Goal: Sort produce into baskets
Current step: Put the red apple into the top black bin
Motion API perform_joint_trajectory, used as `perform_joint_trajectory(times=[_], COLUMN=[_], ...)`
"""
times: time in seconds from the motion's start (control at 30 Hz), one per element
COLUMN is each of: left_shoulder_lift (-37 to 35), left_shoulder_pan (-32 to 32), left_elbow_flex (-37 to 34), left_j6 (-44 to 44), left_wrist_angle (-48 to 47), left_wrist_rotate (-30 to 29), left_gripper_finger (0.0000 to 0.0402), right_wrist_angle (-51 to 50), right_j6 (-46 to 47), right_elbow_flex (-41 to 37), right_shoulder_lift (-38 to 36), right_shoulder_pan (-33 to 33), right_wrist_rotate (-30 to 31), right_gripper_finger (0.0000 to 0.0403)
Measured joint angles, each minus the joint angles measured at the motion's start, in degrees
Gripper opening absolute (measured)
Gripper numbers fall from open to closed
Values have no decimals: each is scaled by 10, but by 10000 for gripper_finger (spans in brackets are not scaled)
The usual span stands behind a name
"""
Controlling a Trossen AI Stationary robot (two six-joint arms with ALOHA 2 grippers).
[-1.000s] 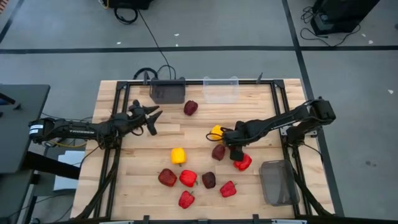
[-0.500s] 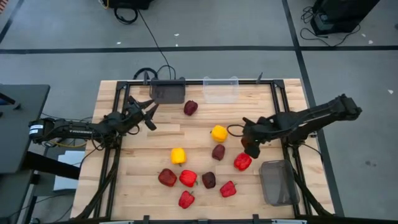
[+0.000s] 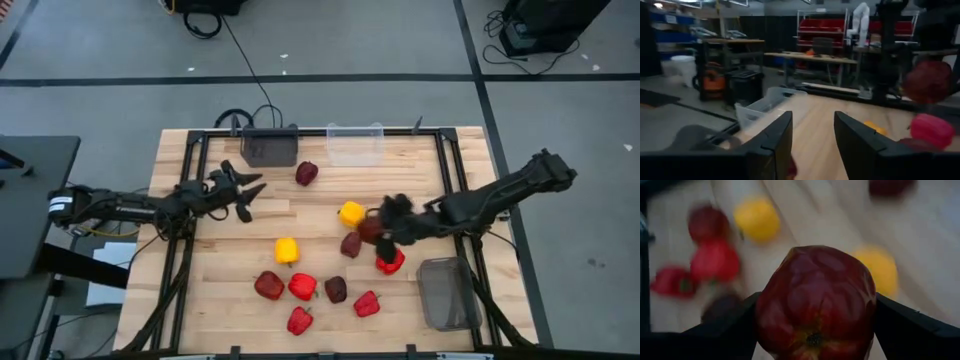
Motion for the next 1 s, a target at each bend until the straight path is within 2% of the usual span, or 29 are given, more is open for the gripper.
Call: perform_joint_trajectory(times=[0.17,0.27,0.33,0.47,0.6,0.87,1.0], left_shoulder_lift=[42,70,86,107,126,190,226], left_shoulder_pan=[0,-2,-8,-20,-32,-53,-53], left_elbow_flex=[39,56,63,73,85,125,139], left_j6=[-4,56,88,148,216,291,289], left_wrist_angle=[-1,0,1,20,39,37,66], left_wrist_rotate=[121,218,256,251,225,211,202], left_gripper_finger=[204,255,294,359,394,395,395], right_wrist_angle=[263,404,474,560,612,718,730], right_j6=[-167,-229,-239,-219,-148,-69,-68], right_elbow_flex=[0,0,0,0,0,0,0], right_shoulder_lift=[94,143,168,208,243,278,277], right_shoulder_pan=[-53,-82,-102,-139,-166,-179,-179], right_wrist_rotate=[4,-32,-60,-125,-179,-188,-161], right_gripper_finger=[338,339,339,339,339,341,353])
